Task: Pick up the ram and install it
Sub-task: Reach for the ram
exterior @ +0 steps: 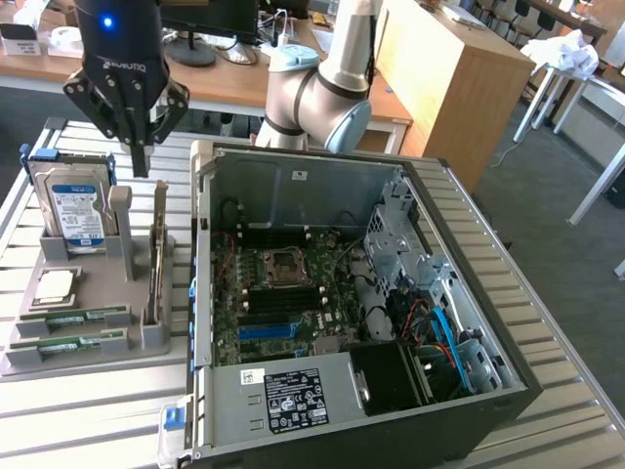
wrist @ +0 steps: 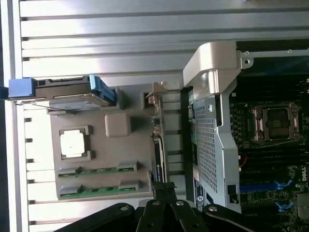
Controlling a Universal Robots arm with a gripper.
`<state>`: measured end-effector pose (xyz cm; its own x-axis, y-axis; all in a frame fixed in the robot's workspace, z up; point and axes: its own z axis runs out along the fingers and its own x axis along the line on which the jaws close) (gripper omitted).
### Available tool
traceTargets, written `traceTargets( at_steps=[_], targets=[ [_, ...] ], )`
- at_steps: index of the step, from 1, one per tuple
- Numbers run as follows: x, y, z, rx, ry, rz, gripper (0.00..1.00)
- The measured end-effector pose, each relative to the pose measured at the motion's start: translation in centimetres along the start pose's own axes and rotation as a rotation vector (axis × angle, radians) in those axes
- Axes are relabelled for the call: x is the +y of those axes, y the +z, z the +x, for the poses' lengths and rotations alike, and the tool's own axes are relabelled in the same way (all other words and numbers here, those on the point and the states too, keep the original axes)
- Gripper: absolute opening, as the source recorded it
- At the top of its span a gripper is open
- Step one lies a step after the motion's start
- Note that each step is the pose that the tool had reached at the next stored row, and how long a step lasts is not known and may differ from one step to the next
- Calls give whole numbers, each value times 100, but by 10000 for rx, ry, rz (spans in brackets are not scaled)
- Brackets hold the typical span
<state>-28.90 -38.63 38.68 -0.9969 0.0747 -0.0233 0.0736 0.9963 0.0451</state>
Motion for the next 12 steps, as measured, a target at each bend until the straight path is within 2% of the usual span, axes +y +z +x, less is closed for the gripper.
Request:
traceTargets(
  at_steps=[12],
  targets=[
    [-2,14,266,0,-1,0,10]
  ],
)
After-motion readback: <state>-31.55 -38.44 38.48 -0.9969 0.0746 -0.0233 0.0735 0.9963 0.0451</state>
